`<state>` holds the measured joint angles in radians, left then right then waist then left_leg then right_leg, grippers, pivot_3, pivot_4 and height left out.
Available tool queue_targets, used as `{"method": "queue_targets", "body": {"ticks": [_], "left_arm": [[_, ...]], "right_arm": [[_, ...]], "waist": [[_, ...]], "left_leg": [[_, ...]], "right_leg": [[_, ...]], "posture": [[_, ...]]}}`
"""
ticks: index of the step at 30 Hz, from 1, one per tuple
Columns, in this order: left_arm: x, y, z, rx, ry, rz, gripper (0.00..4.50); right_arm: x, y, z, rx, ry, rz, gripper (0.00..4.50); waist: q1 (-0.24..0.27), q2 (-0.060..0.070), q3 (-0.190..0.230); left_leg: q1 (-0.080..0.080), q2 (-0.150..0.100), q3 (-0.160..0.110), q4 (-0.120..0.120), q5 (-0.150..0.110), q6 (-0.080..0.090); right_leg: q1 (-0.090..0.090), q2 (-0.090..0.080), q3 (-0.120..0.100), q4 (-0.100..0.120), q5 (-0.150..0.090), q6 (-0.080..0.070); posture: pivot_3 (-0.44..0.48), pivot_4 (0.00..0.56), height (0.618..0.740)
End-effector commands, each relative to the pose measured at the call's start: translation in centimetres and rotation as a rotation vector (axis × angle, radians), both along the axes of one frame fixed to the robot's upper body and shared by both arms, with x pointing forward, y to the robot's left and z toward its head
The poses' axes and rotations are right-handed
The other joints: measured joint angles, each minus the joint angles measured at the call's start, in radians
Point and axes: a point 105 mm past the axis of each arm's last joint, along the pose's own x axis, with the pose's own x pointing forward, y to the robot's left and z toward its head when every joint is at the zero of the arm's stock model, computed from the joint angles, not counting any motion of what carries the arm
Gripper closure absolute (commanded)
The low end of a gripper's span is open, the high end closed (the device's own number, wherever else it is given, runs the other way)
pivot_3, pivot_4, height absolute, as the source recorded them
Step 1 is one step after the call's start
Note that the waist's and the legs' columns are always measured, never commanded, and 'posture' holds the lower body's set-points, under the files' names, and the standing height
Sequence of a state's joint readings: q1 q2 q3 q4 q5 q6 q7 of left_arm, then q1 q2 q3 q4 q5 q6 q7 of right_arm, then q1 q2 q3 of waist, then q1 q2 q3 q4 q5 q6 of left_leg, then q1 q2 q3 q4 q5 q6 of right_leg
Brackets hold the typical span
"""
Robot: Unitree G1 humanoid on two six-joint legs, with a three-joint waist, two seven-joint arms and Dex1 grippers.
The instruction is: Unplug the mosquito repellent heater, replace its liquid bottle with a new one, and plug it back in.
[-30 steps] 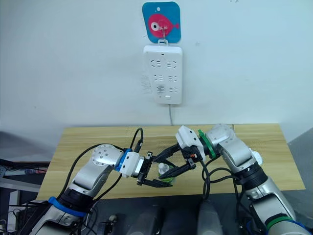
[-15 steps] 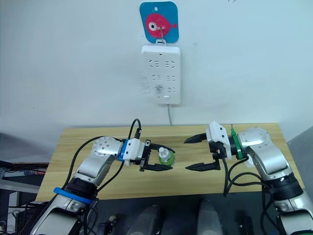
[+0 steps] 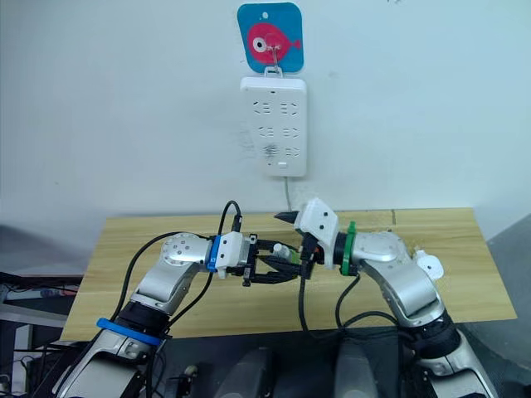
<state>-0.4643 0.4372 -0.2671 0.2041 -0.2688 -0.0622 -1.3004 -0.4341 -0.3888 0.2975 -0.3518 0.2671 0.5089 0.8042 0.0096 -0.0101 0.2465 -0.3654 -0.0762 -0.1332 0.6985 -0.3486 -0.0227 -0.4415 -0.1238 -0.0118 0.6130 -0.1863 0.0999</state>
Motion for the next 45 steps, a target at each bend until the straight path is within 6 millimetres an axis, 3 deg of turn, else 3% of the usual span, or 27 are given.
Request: {"method": "queue_targets", "body": {"ticks": [1,9,12,16,22,31,45], "left_arm": [[0.0,-0.1,0.7,-0.018,-0.035,-0.007,2.25],[-0.6,0.5,0.1,0.004,-0.026,-0.013,2.25],[-0.7,0.6,0.1,0.007,-0.025,-0.012,2.25],[-0.6,0.7,0.2,0.008,-0.028,-0.01,2.25],[-0.5,0.8,0.4,0.013,-0.033,-0.013,2.25],[-0.4,0.6,0.3,0.017,-0.032,-0.017,2.25],[0.0,0.9,0.3,0.021,-0.034,-0.005,2.25]], "right_arm": [[0.3,-0.5,0.0,-0.016,-0.021,-0.005,0.06],[0.2,-4.4,0.0,-0.079,-0.015,-0.013,0.06],[-0.8,-5.1,-0.2,-0.097,0.017,0.035,0.06],[-2.0,-4.4,0.0,-0.088,0.038,0.102,0.06],[-2.1,-2.3,0.1,-0.056,0.028,0.124,0.06],[0.9,-0.7,0.1,-0.031,-0.071,0.005,0.06],[-0.3,-6.4,0.6,-0.112,0.007,0.004,0.06]], "waist": [[0.0,0.0,0.0],[-0.002,0.0,0.0],[0.001,0.0,0.0],[0.001,0.0,0.0],[0.0,0.0,0.0],[-0.003,0.0,0.0],[-0.003,0.0,0.0]], "left_leg": [[0.0,0.0,0.0,0.0,0.0,0.0],[0.0,0.0,0.001,0.0,0.0,0.0],[0.0,0.0,0.001,0.0,0.0,0.0],[0.0,0.001,0.001,0.0,0.0,0.0],[0.0,0.001,0.001,0.0,0.0,0.0],[0.0,0.0,0.001,0.0,0.0,0.0],[0.0,0.001,0.001,0.0,0.0,0.0]], "right_leg": [[0.0,0.0,0.0,0.0,0.0,0.0],[0.0,0.0,0.0,0.0,0.0,0.0],[0.0,0.0,0.0,0.0,0.0,0.0],[0.0,0.0,0.0,0.0,0.0,0.0],[0.0,0.0,0.001,0.0,0.0,0.0],[0.0,0.0,0.0,0.0,0.0,0.0],[0.0,0.0,0.0,0.0,0.0,0.0]], "posture": [[0.088,0.23,0.74],[0.094,0.224,0.74],[0.094,0.22,0.74],[0.096,0.216,0.74],[0.098,0.213,0.74],[0.088,0.219,0.74],[0.079,0.222,0.74]]}}
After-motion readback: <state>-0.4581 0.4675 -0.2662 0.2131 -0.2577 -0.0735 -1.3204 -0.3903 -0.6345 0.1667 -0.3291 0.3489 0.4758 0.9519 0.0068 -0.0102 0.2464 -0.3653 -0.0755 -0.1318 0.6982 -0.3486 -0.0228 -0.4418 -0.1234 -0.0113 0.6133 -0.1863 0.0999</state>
